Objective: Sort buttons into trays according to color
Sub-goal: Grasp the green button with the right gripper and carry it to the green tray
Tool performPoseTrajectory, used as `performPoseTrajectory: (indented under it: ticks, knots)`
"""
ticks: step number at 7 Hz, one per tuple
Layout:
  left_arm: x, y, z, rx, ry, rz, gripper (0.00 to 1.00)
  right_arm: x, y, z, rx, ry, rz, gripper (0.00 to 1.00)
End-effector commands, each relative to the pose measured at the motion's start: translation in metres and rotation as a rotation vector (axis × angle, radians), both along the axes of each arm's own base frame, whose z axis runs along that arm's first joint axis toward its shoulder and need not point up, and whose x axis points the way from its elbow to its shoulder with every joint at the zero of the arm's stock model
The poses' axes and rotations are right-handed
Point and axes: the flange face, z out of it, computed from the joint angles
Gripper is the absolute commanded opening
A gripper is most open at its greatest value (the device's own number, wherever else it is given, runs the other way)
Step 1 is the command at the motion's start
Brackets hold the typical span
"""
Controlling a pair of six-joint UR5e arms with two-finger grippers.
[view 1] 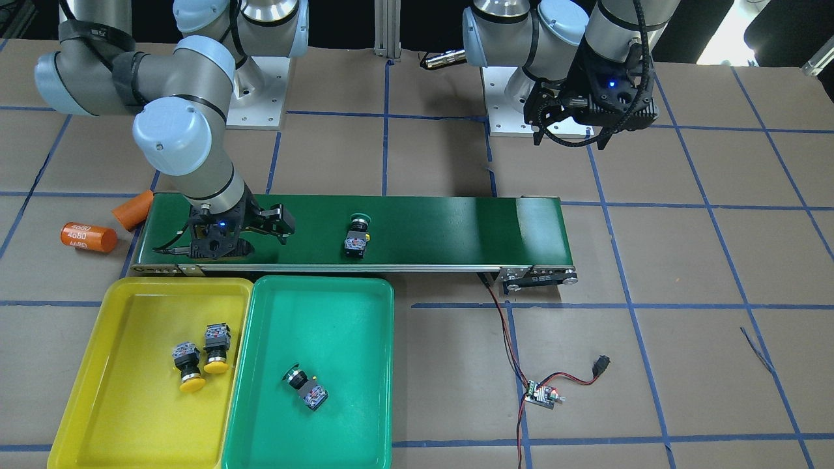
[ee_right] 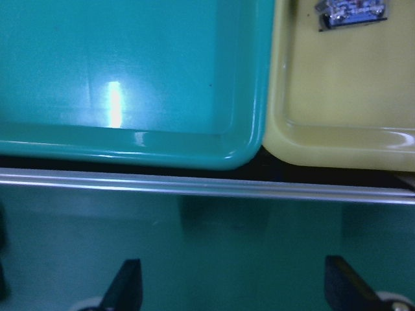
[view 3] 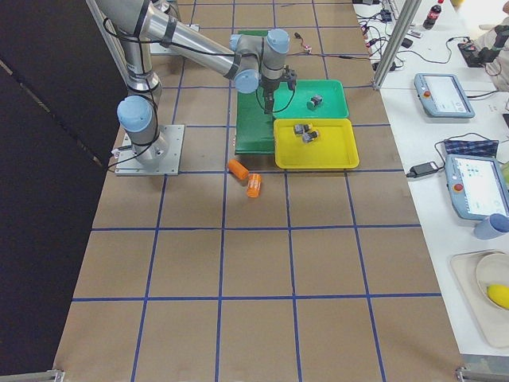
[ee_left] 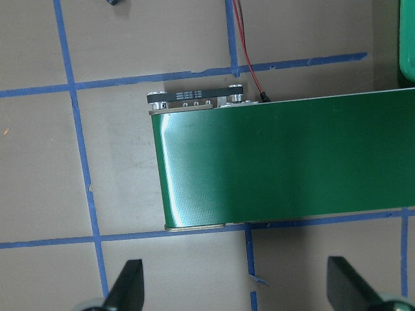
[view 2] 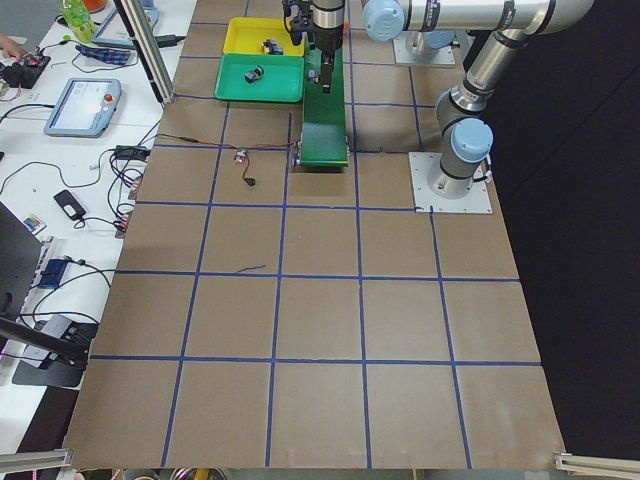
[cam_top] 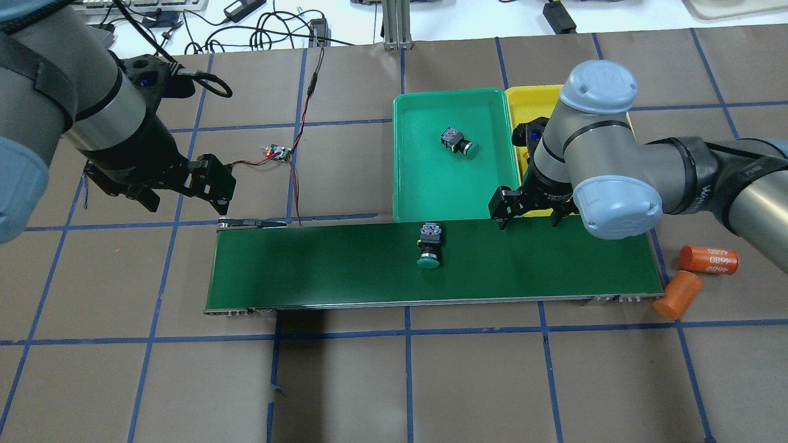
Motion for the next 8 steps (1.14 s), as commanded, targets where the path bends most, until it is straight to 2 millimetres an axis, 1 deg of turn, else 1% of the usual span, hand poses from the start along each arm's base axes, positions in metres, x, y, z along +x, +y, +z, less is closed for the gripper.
performPoseTrajectory:
  ticks: [1, 2, 3, 4, 6, 8]
  knots:
    - [0.000, 0.000, 0.000, -0.001, 0.000, 0.000, 1.00, 0.056, 0.018, 0.000, -0.012, 0.006, -0.012, 1.00]
    - [0.000, 0.000, 0.000, -0.001, 0.000, 0.000, 1.00, 0.078, 0.026, -0.007, 0.000, 0.013, -0.027, 1.00]
    - [0.000, 0.000, 0.000, -0.001, 0.000, 0.000, 1.00, 0.096, 0.028, -0.009, -0.030, -0.004, -0.040, 1.00]
    - [0.000, 0.000, 0.000, -0.001, 0.000, 0.000, 1.00, 0.103, 0.029, -0.010, -0.047, -0.011, -0.028, 1.00]
    - [0.000, 0.000, 0.000, -0.001, 0.000, 0.000, 1.00, 0.105, 0.029, -0.012, -0.042, -0.020, -0.027, 1.00]
    - [0.000, 0.000, 0.000, -0.001, 0.000, 0.000, 1.00, 0.109, 0.026, -0.019, -0.046, -0.033, -0.026, 1.00]
